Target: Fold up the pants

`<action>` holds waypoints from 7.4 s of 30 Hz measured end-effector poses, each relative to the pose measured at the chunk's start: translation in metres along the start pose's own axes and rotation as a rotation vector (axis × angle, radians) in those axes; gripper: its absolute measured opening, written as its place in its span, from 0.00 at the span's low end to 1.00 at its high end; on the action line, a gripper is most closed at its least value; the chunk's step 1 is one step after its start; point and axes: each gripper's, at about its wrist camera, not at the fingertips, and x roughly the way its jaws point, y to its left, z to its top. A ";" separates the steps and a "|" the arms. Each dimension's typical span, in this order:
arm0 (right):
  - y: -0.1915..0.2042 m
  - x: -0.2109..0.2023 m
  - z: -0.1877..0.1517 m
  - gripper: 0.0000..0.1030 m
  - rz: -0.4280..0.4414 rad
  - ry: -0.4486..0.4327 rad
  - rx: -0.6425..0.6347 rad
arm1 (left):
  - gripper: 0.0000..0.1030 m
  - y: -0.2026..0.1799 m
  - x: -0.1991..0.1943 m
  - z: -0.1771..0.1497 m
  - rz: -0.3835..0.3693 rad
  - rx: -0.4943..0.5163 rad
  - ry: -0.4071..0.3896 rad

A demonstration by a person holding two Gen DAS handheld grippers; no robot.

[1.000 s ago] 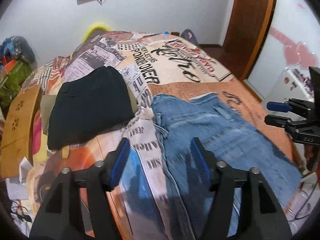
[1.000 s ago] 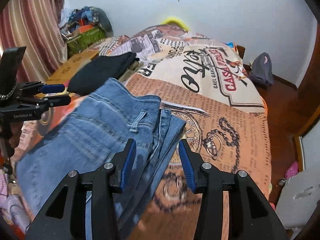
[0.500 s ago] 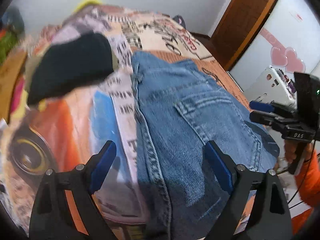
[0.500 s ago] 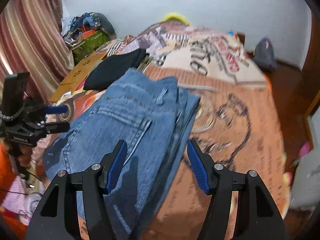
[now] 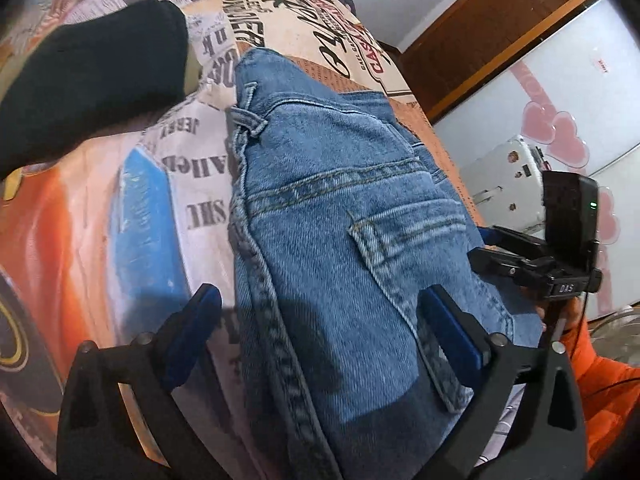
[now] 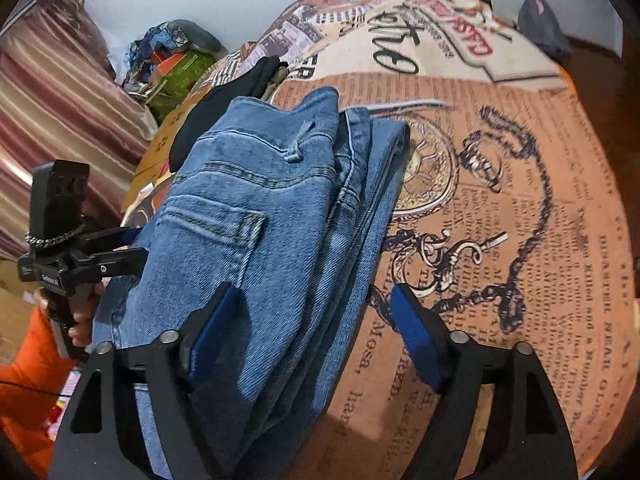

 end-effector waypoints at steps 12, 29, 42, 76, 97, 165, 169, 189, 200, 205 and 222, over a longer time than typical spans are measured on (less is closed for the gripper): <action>0.003 0.024 0.022 0.85 0.101 0.046 -0.026 | 0.96 -0.013 0.020 0.026 -0.028 0.090 0.047; 0.036 -0.001 0.031 0.38 -0.008 -0.022 -0.151 | 0.53 -0.051 -0.019 0.015 0.154 0.221 -0.108; 0.090 -0.035 0.048 0.34 0.001 -0.163 -0.242 | 0.46 -0.063 -0.092 0.001 0.254 0.258 -0.311; 0.176 0.085 0.231 0.33 0.070 -0.272 -0.406 | 0.46 0.122 -0.152 0.143 0.361 0.151 -0.475; 0.118 0.213 0.273 0.41 -0.028 -0.143 -0.333 | 0.49 0.245 -0.054 0.183 0.371 -0.009 -0.337; 0.241 -0.147 0.002 1.00 -0.046 -0.859 -0.498 | 0.98 -0.112 -0.299 -0.142 0.598 0.130 -1.072; 0.239 -0.147 0.000 1.00 -0.046 -0.853 -0.495 | 0.98 -0.112 -0.296 -0.141 0.600 0.132 -1.068; 0.236 -0.149 0.001 1.00 -0.059 -0.841 -0.477 | 0.99 -0.107 -0.291 -0.139 0.590 0.143 -1.053; 0.237 -0.147 0.000 1.00 -0.062 -0.836 -0.476 | 1.00 -0.105 -0.290 -0.138 0.582 0.145 -1.045; 0.235 -0.145 0.001 1.00 -0.068 -0.830 -0.475 | 1.00 -0.103 -0.289 -0.137 0.561 0.148 -1.036; 0.232 -0.145 0.002 1.00 -0.074 -0.828 -0.467 | 1.00 -0.104 -0.288 -0.134 0.544 0.144 -1.022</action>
